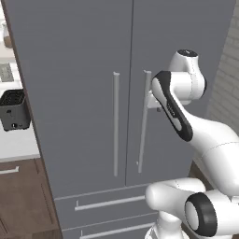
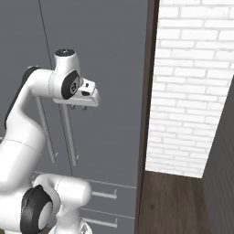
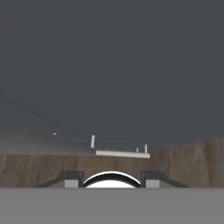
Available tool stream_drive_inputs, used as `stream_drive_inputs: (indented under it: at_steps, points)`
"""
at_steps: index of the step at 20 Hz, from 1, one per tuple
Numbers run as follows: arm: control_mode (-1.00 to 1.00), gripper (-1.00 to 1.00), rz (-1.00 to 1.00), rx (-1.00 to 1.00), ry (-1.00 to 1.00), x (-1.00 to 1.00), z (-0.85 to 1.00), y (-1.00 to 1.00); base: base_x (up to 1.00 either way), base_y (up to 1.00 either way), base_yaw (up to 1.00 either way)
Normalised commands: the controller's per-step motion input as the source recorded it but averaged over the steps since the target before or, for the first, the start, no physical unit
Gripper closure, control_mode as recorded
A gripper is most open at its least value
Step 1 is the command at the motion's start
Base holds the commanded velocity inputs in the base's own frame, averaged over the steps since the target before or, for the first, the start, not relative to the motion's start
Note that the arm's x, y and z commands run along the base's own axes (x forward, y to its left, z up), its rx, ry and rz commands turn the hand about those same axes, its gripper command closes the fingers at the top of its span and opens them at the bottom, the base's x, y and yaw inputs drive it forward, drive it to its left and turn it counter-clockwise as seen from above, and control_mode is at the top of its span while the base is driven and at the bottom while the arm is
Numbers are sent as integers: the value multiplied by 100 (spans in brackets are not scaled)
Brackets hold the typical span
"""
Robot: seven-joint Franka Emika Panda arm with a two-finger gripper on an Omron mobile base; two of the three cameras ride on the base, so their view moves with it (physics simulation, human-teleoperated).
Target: Take the strawberry from the fridge and place it on top of the pancake, located on the dining counter.
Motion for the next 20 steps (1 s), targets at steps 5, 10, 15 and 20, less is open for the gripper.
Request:
stream_drive_inputs:
  at_steps: [5,10,15,20]
  points:
    - [100,-100,0,0,0,-1,0,0,-24,10,0]
    - [100,-100,0,0,0,0,0,0,-40,38,0]
    - [100,-100,0,0,0,0,0,0,-6,51,0]
    - [100,-100,0,0,0,0,0,0,0,26,0]
